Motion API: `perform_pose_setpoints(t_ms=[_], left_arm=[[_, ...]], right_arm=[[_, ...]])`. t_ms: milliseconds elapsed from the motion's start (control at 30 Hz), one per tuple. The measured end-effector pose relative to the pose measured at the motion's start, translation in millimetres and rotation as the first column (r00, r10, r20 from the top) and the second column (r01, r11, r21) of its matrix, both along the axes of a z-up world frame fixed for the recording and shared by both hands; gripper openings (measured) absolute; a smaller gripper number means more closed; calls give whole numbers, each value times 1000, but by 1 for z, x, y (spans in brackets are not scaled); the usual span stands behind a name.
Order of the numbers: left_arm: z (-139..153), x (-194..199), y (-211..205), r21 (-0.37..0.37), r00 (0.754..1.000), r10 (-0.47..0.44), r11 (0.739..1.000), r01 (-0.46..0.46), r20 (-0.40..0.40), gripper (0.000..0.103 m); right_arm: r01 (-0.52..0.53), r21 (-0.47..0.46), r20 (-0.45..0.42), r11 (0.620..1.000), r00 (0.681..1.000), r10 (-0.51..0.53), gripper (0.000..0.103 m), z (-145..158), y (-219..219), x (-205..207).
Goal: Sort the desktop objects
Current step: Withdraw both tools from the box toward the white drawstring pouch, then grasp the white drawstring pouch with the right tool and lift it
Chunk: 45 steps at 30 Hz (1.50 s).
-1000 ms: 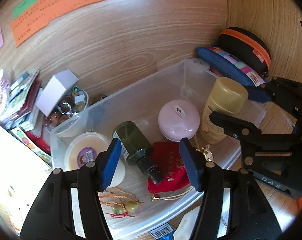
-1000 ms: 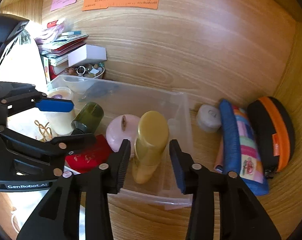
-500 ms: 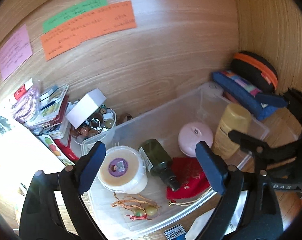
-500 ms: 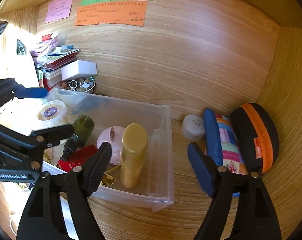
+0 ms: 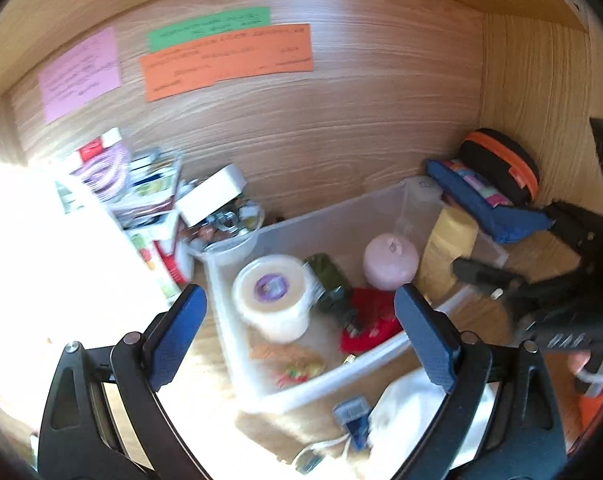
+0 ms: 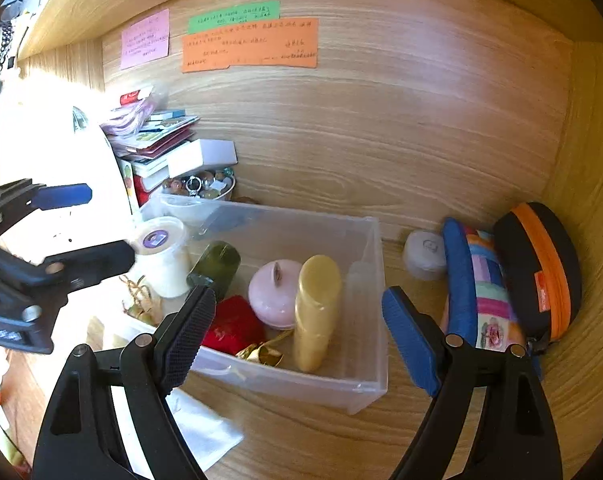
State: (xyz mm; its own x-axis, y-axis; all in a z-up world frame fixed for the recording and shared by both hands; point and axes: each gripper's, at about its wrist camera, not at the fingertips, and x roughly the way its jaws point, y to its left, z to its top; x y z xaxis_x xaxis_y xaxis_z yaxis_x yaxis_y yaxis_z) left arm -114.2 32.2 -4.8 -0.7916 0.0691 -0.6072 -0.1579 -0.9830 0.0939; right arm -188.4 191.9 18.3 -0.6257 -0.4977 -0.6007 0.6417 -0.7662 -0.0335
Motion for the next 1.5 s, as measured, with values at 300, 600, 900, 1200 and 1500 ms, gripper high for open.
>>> perform_pose_setpoints(t_ms=[300, 600, 900, 1200, 1500], left_arm=[[-22, 47, -21, -20, 999, 15, 1000, -14, 45, 99], [-52, 79, -43, 5, 991, 20, 1000, -21, 132, 99], [-74, 98, -66, 57, 983, 4, 998, -15, 181, 99], [-76, 94, -69, 97, 981, -18, 995, -1, 193, 99], [-75, 90, -56, 90, 983, -48, 995, 32, 180, 99]], right_arm=[[-6, -8, -7, 1000, 1000, 6, 83, 6, 18, 58], [-62, 21, 23, 998, 998, 62, 84, -13, 15, 111], [-142, 120, 137, 983, 983, 125, 84, -57, -20, 116], [-179, 175, 125, 968, 979, 158, 50, -71, -36, 111], [-164, 130, 85, 978, 984, 154, 21, -52, -25, 120]])
